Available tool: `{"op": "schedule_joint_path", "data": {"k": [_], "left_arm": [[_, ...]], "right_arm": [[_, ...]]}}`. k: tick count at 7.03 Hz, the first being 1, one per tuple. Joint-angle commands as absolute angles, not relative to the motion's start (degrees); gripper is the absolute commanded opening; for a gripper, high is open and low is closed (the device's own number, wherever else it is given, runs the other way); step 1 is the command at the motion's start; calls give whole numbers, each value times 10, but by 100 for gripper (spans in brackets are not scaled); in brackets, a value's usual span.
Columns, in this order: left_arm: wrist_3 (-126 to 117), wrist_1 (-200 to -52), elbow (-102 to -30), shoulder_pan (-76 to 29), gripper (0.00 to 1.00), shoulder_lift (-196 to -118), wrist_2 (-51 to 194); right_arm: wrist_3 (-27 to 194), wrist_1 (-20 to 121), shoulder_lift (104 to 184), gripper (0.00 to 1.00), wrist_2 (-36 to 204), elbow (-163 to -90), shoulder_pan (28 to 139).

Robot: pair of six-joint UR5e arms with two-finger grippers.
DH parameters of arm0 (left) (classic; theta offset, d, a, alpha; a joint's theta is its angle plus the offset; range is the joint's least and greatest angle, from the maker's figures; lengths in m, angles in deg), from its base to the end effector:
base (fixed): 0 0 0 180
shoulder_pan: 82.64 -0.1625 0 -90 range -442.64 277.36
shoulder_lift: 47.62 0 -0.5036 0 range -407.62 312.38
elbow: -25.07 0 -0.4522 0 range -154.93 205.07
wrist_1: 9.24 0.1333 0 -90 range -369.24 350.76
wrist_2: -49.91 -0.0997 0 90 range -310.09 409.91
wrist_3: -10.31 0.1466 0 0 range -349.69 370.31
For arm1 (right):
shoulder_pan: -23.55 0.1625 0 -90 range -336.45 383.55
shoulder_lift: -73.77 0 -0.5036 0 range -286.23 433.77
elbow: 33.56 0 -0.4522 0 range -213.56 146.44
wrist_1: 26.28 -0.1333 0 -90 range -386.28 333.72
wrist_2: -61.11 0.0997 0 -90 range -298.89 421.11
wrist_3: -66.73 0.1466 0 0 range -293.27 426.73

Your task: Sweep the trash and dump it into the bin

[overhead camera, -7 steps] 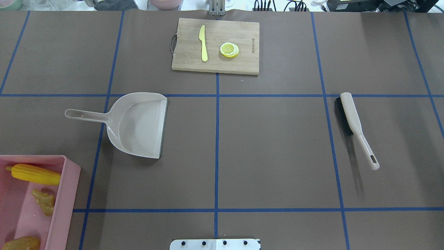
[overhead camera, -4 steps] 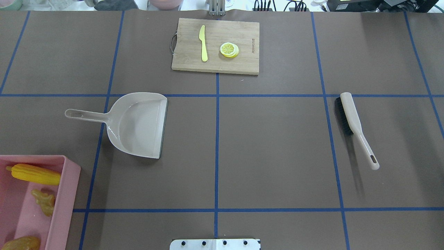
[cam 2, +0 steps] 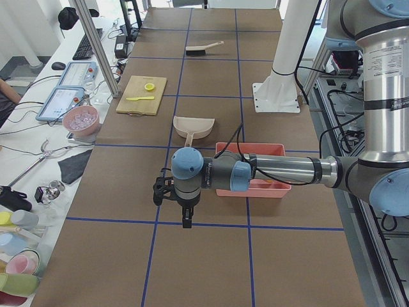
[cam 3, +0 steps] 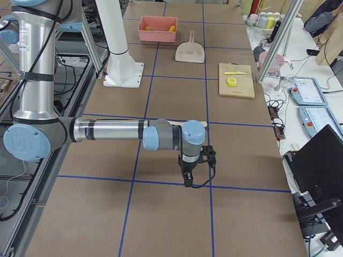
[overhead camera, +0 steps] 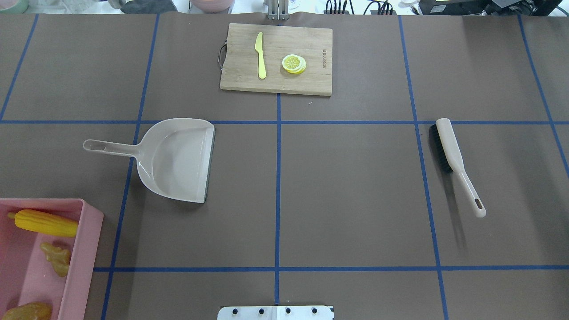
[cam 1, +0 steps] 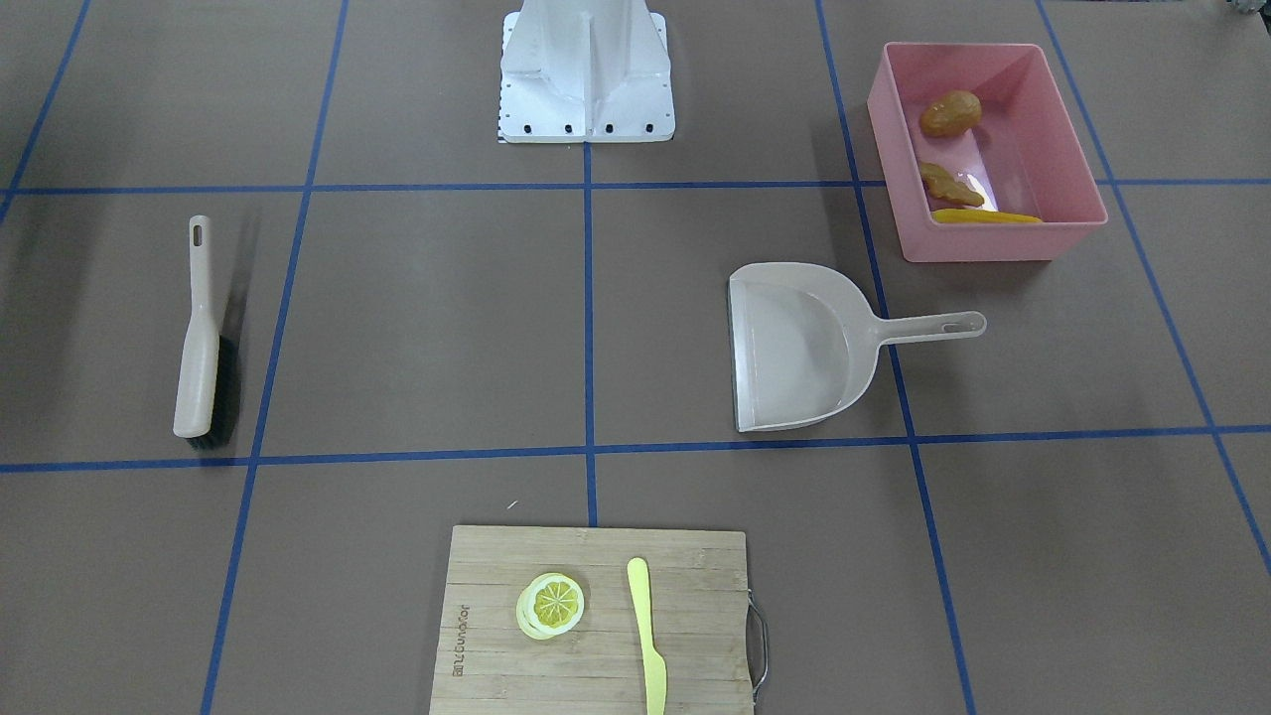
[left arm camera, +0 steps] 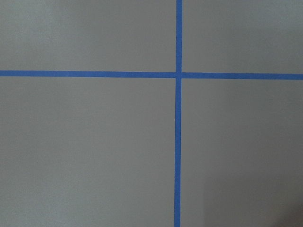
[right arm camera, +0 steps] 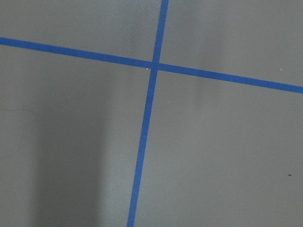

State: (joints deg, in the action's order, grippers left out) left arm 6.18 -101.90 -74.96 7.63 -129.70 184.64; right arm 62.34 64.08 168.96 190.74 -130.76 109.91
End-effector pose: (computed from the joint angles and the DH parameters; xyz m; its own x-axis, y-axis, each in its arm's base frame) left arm -0.0324 -0.4904 0.7401 0.7085 -0.0167 -0.7055 0.0559 0.9979 0.0324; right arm 0.0074 -0.5108 0.7582 0.7604 -0.1434 0.6335 0.1220 0.9895 0.0775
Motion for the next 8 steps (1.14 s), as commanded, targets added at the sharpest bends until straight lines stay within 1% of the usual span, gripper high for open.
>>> {"op": "schedule_joint_path", "data": {"k": [1,8], "left_arm": [[62,-1018,-749,76,98,-1292,1846],[61,-1018,-740,77,98,-1285,1843]], "right_arm": [[623,641,1690,100,1907,-1308,1099],[623,642,1690,100,1908,-1307,1099]]}}
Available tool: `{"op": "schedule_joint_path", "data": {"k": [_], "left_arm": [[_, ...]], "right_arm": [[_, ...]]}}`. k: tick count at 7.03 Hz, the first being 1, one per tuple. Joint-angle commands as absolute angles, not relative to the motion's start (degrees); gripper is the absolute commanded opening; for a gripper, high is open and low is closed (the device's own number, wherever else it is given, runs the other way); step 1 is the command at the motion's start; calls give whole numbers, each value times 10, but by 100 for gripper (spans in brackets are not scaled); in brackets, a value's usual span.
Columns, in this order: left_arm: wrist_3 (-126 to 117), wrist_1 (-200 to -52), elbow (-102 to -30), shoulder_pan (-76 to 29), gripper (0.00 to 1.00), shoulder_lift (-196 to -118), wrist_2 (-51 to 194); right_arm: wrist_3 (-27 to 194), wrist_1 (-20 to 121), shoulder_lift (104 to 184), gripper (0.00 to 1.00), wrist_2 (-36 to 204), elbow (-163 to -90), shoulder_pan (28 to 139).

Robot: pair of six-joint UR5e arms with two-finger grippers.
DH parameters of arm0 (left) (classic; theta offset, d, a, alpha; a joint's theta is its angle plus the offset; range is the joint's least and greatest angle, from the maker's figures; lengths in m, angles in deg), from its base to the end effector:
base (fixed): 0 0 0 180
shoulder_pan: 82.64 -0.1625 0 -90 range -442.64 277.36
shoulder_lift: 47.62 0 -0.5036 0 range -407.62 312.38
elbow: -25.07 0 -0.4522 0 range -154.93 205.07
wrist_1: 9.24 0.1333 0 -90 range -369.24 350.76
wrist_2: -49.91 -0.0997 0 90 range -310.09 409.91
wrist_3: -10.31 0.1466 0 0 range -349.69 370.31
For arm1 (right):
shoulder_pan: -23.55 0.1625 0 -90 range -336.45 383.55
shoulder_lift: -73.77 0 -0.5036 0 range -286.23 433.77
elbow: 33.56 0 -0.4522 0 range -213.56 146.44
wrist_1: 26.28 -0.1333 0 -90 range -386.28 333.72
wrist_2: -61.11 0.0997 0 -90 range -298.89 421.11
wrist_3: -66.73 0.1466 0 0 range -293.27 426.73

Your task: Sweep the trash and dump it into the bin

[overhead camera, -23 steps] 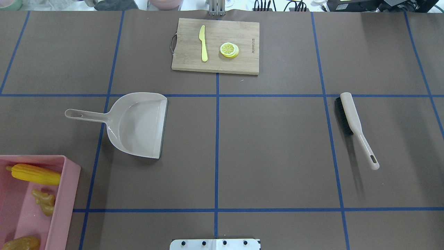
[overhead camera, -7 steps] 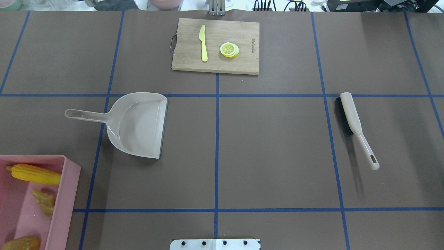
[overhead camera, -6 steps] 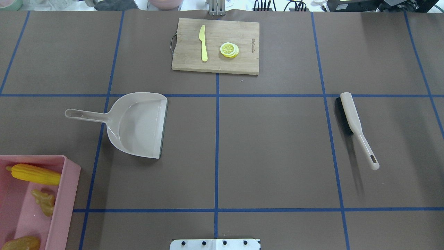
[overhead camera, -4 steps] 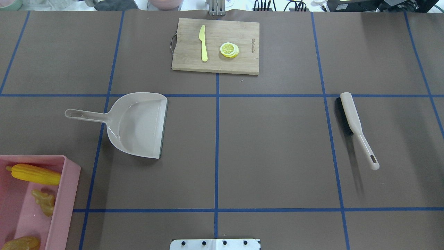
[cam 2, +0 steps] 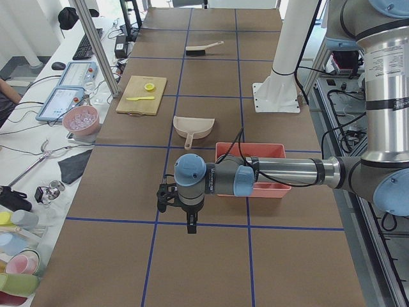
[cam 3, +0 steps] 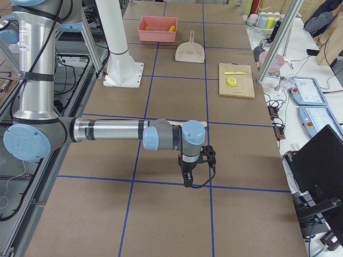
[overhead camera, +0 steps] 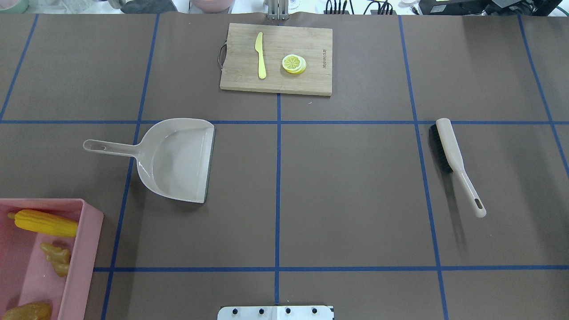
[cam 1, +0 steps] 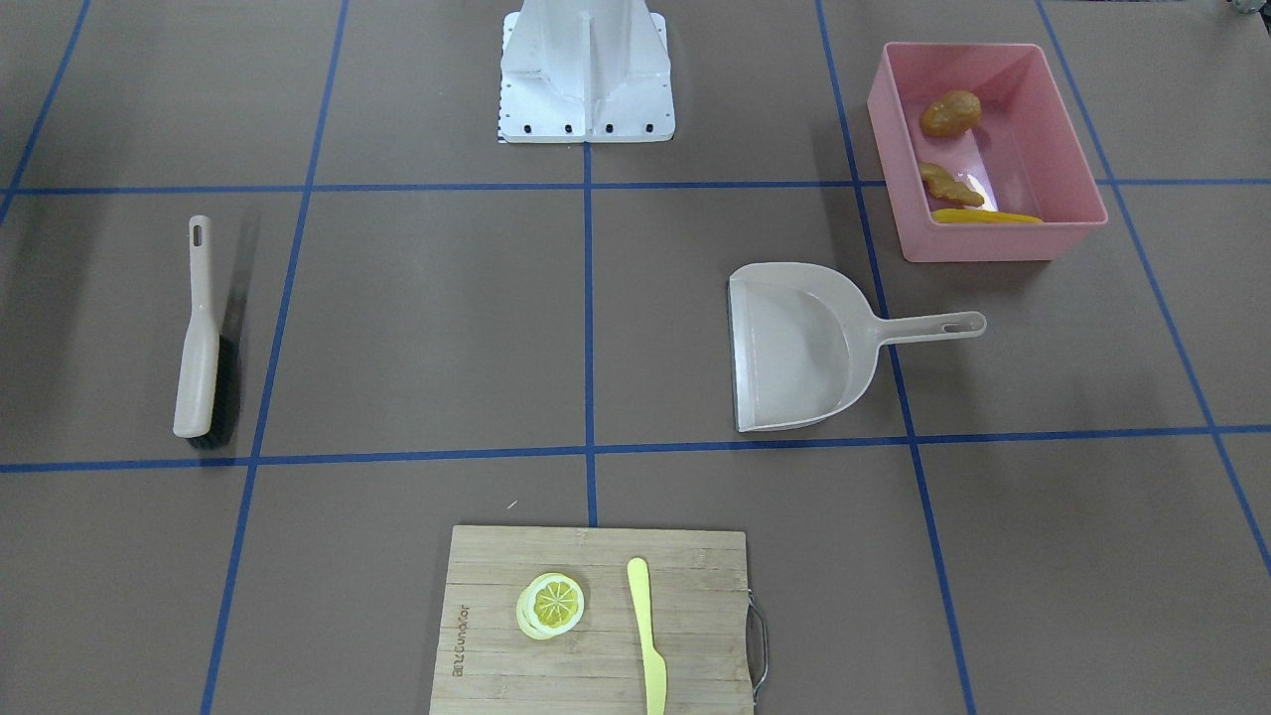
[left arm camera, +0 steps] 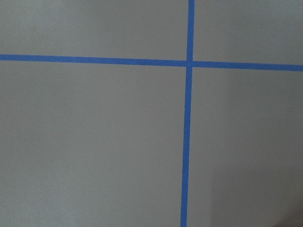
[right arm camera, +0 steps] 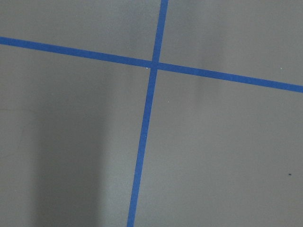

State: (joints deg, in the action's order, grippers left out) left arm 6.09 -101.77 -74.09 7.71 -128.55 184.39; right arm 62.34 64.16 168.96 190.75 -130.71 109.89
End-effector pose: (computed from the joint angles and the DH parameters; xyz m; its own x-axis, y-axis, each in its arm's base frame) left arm -0.0335 -0.4770 0.7590 0.7113 -0.0459 -0.7014 0.0586 0.9983 -0.0059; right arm 0.0072 -0.5105 0.7588 0.7603 -0.1422 0.6338 0.1224 0.9896 0.0753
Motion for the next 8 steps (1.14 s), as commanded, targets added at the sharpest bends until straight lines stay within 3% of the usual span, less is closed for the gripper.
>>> {"op": "schedule_joint_path", "data": {"k": [1,8], "left_arm": [[60,-1018,-740,77,98,-1286,1842],[57,-1018,-741,77,98,-1285,1843]], "right_arm": [[623,642,1690,100,1908,-1307,1099],[623,641,1688,100,1915,-1296,1099]]}}
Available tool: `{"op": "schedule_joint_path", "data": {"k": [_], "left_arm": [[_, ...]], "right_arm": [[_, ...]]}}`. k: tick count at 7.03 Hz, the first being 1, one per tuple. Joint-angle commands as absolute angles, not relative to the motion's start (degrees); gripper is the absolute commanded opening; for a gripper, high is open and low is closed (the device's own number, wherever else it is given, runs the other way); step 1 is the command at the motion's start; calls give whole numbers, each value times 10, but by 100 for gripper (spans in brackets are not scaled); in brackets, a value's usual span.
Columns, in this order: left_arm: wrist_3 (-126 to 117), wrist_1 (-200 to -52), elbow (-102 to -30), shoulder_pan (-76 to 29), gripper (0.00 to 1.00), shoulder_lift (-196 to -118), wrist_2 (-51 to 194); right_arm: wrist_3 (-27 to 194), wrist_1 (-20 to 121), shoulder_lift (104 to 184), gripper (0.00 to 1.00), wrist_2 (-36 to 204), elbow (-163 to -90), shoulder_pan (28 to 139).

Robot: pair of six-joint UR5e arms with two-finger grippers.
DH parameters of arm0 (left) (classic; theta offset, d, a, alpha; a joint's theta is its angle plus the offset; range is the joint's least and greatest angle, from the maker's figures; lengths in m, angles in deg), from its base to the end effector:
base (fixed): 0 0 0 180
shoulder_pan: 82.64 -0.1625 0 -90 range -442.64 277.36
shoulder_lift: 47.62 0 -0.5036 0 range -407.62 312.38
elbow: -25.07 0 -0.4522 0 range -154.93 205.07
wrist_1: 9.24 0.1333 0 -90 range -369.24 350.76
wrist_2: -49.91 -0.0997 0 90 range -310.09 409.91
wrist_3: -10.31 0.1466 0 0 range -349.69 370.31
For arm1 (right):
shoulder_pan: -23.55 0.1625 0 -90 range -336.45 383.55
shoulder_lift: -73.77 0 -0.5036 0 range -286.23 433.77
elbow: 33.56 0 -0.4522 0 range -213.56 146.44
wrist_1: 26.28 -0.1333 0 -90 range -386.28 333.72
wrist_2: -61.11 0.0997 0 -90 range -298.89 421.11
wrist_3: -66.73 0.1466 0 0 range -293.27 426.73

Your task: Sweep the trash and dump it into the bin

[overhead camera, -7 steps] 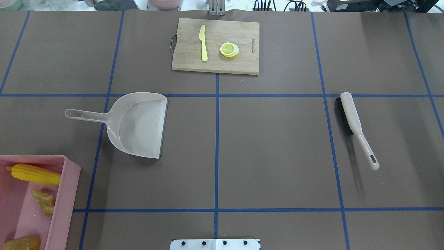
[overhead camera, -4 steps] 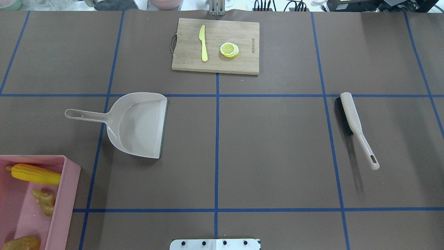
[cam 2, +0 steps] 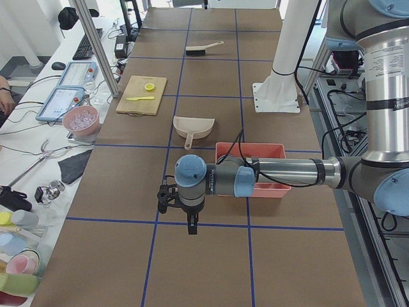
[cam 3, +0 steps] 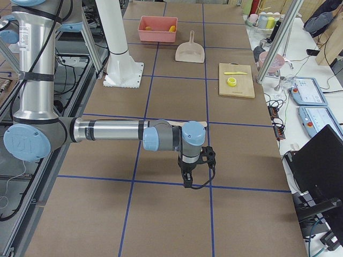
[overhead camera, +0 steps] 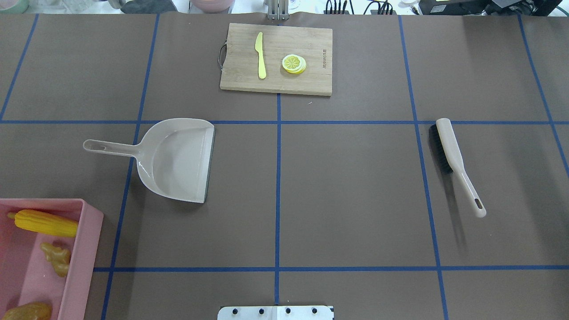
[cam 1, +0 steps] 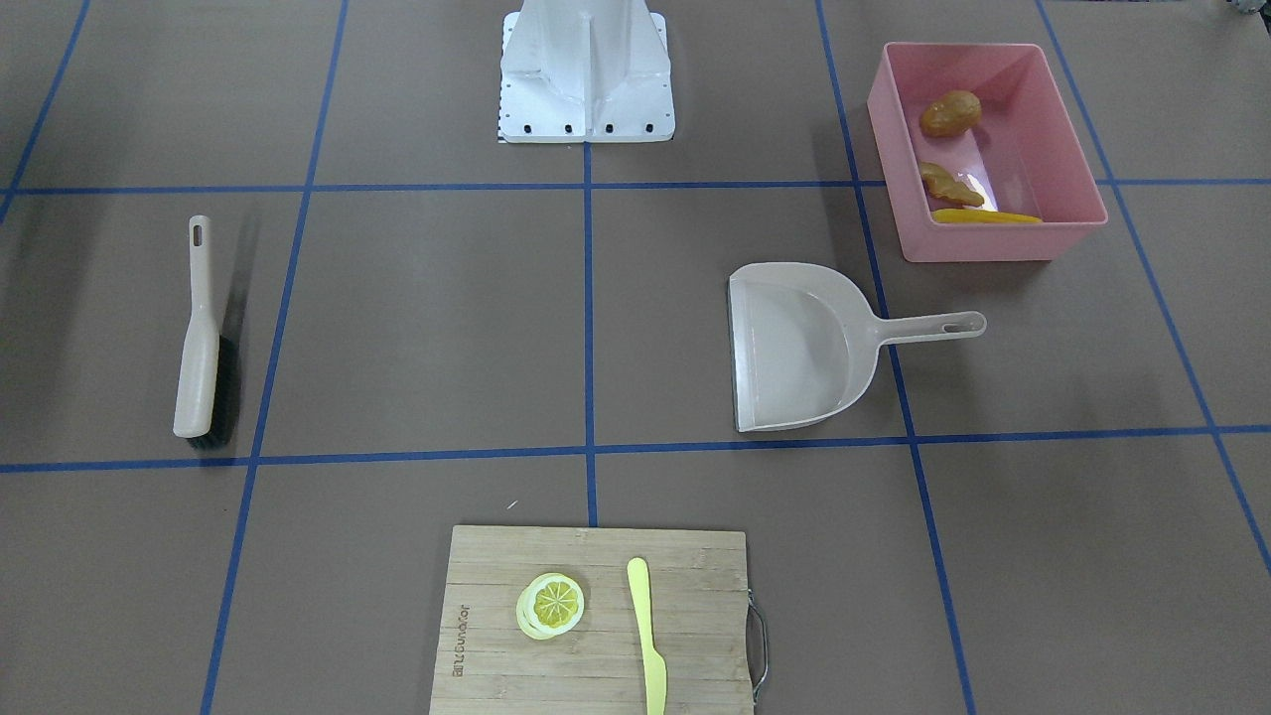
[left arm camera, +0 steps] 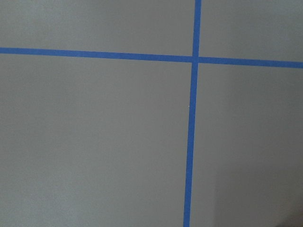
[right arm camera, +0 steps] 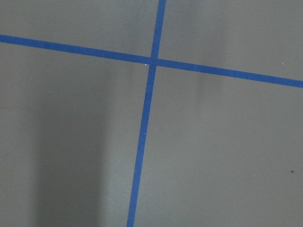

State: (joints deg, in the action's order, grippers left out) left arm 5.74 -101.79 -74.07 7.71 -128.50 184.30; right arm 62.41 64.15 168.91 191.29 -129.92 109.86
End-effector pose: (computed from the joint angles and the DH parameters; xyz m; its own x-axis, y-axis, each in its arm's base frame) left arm -0.0337 -0.4765 0.7598 0.7120 -0.0527 -0.7002 0.0630 0.9980 -0.0110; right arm 0.0059 -0.5097 0.7651 0.7549 -0.1330 0.6423 0.1216 0.9906 0.0623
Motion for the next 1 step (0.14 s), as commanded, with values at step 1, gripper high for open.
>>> {"op": "schedule_joint_path", "data": {"k": [1], "left_arm": [[57,-1018,-741,77,98,-1285,1843]], "right_arm": [[623,641,1682,100,1915,-1295,1099]]}}
